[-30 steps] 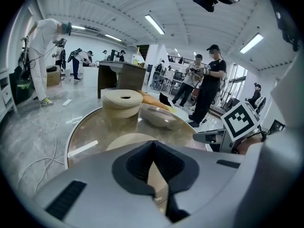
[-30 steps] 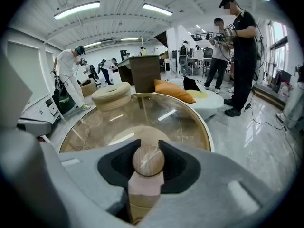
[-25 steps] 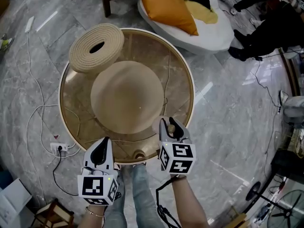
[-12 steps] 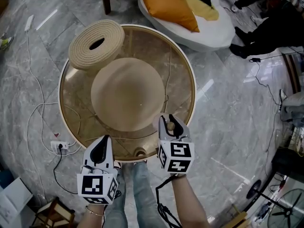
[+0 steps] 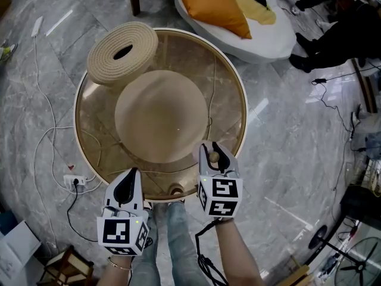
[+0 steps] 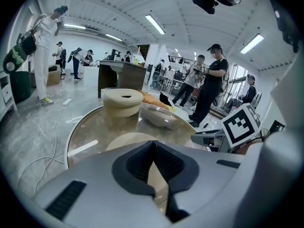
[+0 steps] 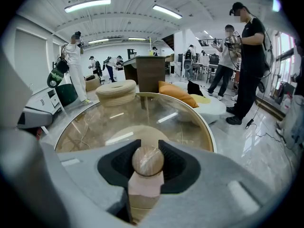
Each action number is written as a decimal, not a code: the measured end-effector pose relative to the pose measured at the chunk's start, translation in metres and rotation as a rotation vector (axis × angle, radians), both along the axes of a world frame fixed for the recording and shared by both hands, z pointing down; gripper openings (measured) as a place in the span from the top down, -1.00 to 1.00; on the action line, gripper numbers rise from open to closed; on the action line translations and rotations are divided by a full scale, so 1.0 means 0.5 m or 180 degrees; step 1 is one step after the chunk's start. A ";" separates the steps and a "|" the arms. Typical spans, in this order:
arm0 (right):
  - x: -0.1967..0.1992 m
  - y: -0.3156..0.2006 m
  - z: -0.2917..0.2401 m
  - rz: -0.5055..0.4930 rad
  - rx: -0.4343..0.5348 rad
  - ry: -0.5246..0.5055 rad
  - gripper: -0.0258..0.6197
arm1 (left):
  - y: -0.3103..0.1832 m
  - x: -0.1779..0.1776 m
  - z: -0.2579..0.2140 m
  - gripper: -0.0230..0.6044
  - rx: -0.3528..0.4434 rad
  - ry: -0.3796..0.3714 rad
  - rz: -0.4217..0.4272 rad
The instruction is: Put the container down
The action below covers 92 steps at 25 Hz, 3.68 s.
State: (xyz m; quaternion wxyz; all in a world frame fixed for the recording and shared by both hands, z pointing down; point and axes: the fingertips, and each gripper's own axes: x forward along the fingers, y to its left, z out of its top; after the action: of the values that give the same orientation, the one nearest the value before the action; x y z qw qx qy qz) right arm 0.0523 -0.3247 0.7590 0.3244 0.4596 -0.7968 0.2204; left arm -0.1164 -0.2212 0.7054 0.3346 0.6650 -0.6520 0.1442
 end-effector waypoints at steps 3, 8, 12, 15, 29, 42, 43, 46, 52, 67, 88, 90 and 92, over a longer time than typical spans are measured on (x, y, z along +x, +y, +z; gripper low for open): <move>0.000 0.000 0.000 -0.0008 0.0004 0.0002 0.55 | 0.000 0.000 0.000 0.92 0.0002 0.0000 -0.0004; -0.002 0.001 0.000 -0.0017 0.0021 0.0031 0.55 | 0.001 -0.004 -0.003 0.92 0.0006 0.0005 -0.0012; -0.001 0.001 0.000 -0.0019 0.0065 0.0052 0.55 | 0.003 -0.004 -0.004 0.92 0.0016 -0.0003 -0.0002; 0.000 -0.001 -0.002 -0.0018 0.0092 0.0066 0.55 | 0.005 -0.007 -0.005 0.92 0.0014 -0.0007 -0.0002; -0.012 -0.011 -0.018 -0.0030 0.0269 -0.0046 0.45 | 0.023 -0.031 -0.011 0.92 0.0027 0.0008 0.0003; -0.006 0.012 -0.081 0.0039 0.0393 0.0034 0.35 | 0.026 -0.040 -0.060 0.92 0.0127 0.0005 0.0108; -0.003 0.016 -0.090 0.0062 0.0385 0.0037 0.35 | 0.027 -0.038 -0.068 0.92 0.0138 0.0008 0.0124; 0.005 0.034 -0.125 0.0140 0.0373 0.0032 0.35 | 0.030 -0.037 -0.098 0.92 0.0173 0.0053 0.0140; 0.036 0.080 -0.216 0.0324 0.0317 -0.0108 0.35 | 0.032 -0.028 -0.179 0.92 0.0249 0.0028 0.0194; 0.143 0.210 -0.618 0.0604 0.0739 -0.0386 0.84 | 0.056 -0.003 -0.541 0.92 0.0696 0.0020 0.0038; 0.280 0.195 -0.875 0.0846 0.1326 -0.0493 0.90 | 0.038 0.038 -0.792 0.92 0.1400 -0.0294 0.0255; 0.275 0.194 -0.876 0.0821 0.1321 -0.0470 0.90 | 0.036 0.043 -0.796 0.92 0.1414 -0.0299 0.0254; 0.270 0.196 -0.873 0.0791 0.1304 -0.0454 0.90 | 0.037 0.046 -0.797 0.92 0.1410 -0.0293 0.0241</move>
State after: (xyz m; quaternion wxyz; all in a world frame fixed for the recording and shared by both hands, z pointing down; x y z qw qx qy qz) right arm 0.1873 -0.2267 0.3227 0.1379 0.5935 -0.7831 0.1244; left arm -0.0933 -0.2029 0.3070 0.1446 0.7389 -0.6569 0.0403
